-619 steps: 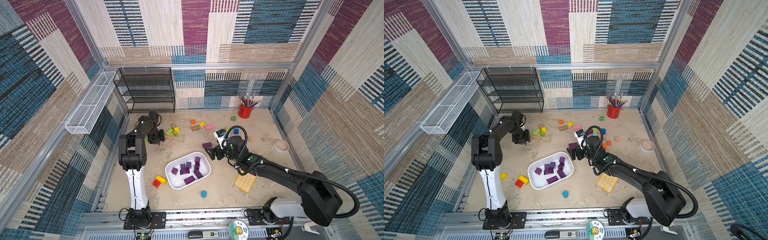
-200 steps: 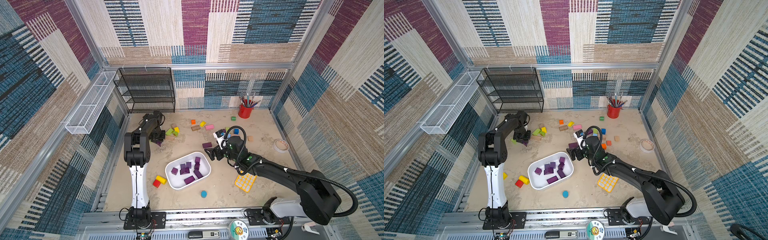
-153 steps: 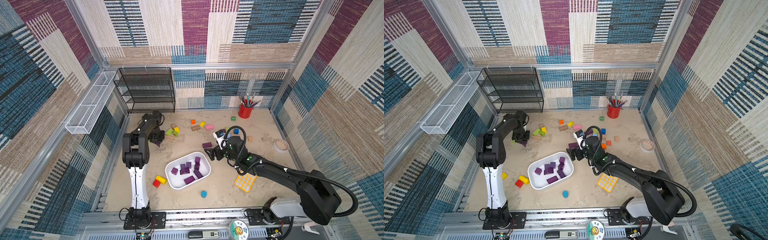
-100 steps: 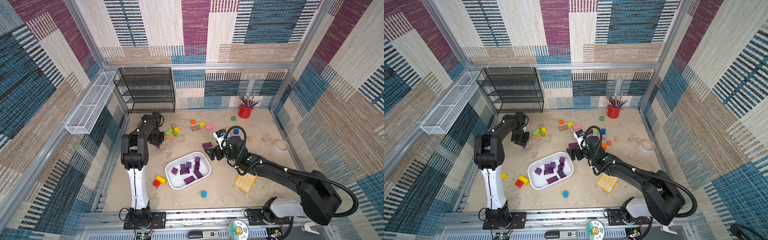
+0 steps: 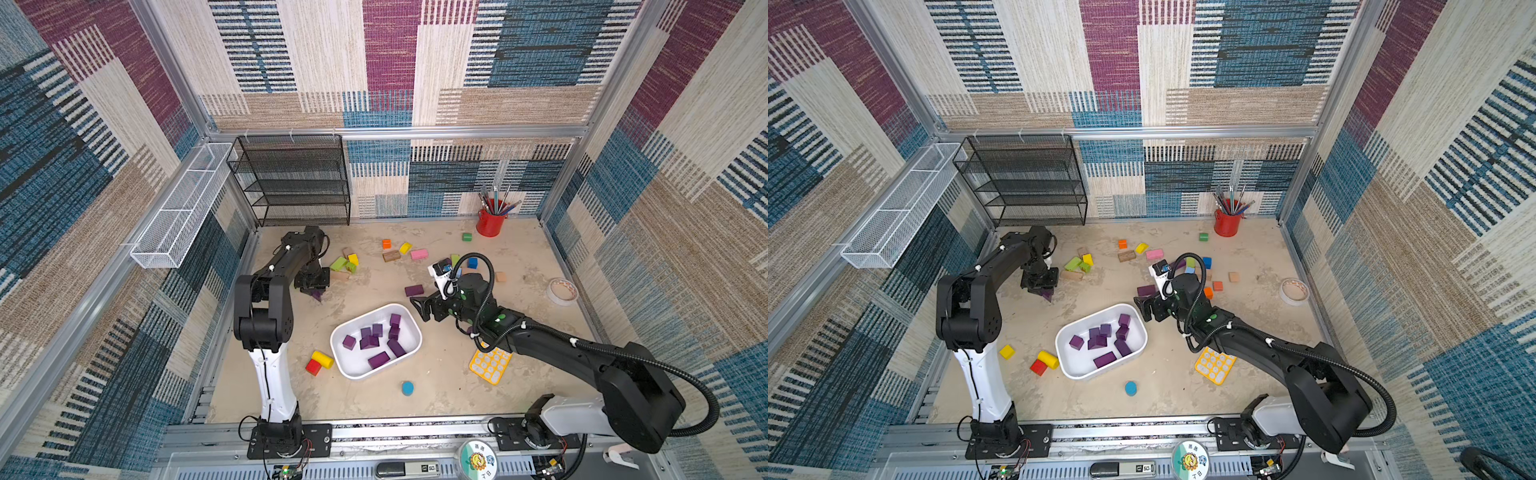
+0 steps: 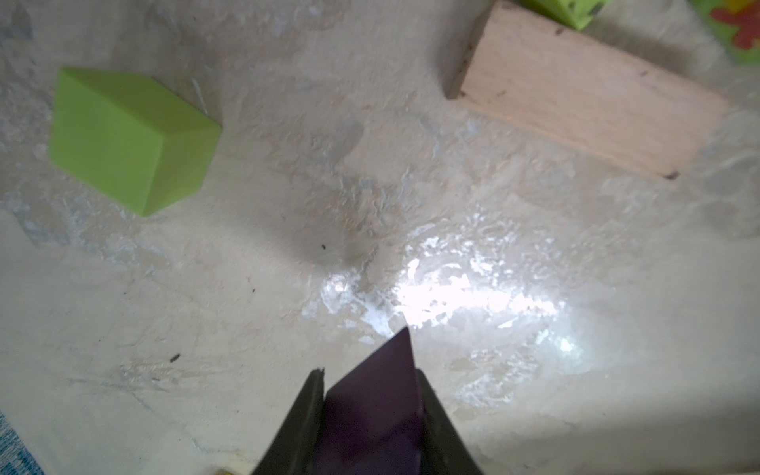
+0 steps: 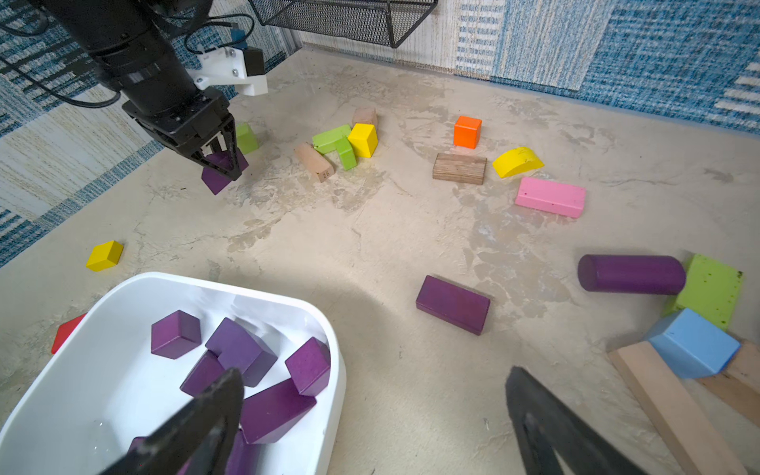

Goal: Pick purple bricks into the storage bin
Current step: Pick up the building block from the center of the board, then place the building block in the storage box.

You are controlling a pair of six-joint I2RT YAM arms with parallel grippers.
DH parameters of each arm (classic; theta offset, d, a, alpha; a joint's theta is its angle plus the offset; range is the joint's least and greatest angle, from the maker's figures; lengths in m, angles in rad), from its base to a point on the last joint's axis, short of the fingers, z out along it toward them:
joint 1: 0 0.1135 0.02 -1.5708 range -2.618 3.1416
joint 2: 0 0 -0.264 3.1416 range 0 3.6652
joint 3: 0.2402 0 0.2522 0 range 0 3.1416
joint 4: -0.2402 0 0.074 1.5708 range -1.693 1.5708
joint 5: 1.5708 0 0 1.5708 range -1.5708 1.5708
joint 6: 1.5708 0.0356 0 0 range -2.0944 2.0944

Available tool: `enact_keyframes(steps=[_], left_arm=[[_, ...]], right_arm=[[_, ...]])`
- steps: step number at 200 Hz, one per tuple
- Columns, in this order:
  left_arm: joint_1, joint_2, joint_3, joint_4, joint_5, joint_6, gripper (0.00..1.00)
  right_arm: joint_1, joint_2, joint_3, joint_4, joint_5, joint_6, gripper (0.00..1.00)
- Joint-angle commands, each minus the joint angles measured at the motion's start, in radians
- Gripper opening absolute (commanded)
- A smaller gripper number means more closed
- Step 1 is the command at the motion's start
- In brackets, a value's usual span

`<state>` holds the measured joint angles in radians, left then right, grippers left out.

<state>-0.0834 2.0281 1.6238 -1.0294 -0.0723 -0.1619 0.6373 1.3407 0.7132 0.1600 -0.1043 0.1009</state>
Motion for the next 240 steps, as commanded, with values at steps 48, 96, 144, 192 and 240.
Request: enact_keyframes(steps=[48,96,144,192,240], left_arm=[[-0.036,-0.154,-0.109,-0.012,0.016,-0.059,0.30],[-0.067,-0.255,-0.182,-0.012,0.043,-0.089,0.30],[-0.138,-0.329,-0.211,-0.035,0.046,-0.131,0.30],[-0.240,-0.412,-0.245,-0.058,0.038,-0.179,0.30],[-0.341,-0.496,-0.315,-0.056,0.034,-0.230,0.30]], right_arm=[[0.001,0.007,-0.036,0.050,-0.003,0.026,1.00],[0.000,0.005,-0.058,0.070,-0.008,0.042,1.00],[0.001,0.001,-0.074,0.082,-0.004,0.068,1.00],[0.001,-0.016,-0.086,0.084,0.015,0.093,1.00],[0.001,-0.030,-0.083,0.074,0.032,0.121,1.00]])
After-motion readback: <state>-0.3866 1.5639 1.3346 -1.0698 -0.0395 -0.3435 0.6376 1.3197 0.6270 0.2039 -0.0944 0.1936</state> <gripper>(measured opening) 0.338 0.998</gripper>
